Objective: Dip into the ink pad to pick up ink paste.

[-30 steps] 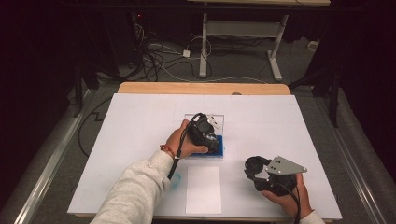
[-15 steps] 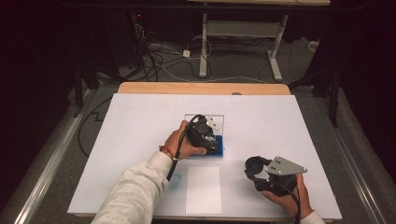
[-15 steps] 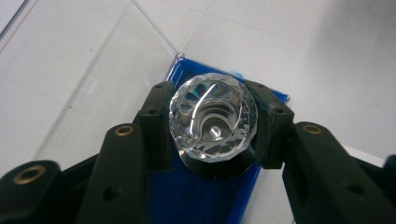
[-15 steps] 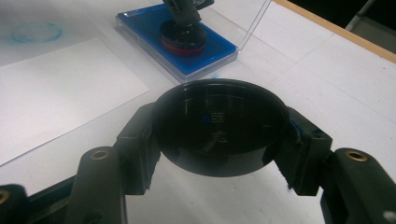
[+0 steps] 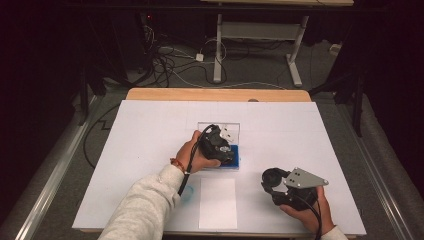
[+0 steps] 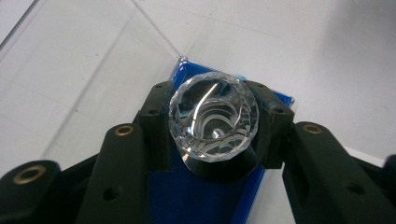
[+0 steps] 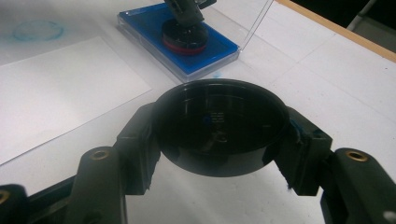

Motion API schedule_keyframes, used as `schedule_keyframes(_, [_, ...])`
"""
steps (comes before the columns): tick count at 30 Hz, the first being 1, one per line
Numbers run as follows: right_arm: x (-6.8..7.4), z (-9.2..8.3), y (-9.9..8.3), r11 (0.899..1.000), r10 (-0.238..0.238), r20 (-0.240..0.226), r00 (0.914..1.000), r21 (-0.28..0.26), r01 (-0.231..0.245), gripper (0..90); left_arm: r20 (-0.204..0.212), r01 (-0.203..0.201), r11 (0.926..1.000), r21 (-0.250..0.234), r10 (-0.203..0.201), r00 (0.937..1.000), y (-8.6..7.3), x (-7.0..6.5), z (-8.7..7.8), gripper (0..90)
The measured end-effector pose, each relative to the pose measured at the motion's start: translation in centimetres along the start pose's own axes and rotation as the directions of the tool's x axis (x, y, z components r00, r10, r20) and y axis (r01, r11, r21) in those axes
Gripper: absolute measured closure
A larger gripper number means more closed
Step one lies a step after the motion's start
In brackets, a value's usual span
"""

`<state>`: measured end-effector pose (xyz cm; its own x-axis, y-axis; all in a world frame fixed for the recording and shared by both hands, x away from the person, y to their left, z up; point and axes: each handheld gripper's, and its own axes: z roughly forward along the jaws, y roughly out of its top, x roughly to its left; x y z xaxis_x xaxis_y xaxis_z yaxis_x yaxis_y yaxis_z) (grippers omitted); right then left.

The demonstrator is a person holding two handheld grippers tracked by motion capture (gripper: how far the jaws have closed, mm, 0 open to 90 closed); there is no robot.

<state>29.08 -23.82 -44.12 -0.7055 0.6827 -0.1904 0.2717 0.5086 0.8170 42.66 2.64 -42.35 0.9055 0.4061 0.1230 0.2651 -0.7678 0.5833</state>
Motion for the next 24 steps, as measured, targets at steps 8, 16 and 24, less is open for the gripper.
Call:
schedule_keyframes(8, [-0.05,0.00,-0.01,1.000,-0.002,0.000,1.0000,0.001,0.002,38.6,0.007,-0.009,0.9996,0.026,0.009,0.9999,0.31,0.41,-0.14,54.9])
schedule_keyframes(16, [-0.03,0.06,-0.07,1.000,-0.003,-0.008,1.0000,0.005,0.003,38.6,-0.016,-0.030,0.9988,0.039,0.030,0.9994,0.61,0.46,0.01,55.0])
schedule_keyframes(24, [0.08,0.09,0.00,1.000,-0.006,-0.008,1.0000,0.004,0.006,38.6,-0.016,-0.014,0.9998,0.014,0.014,0.9998,0.04,0.17,0.01,54.9])
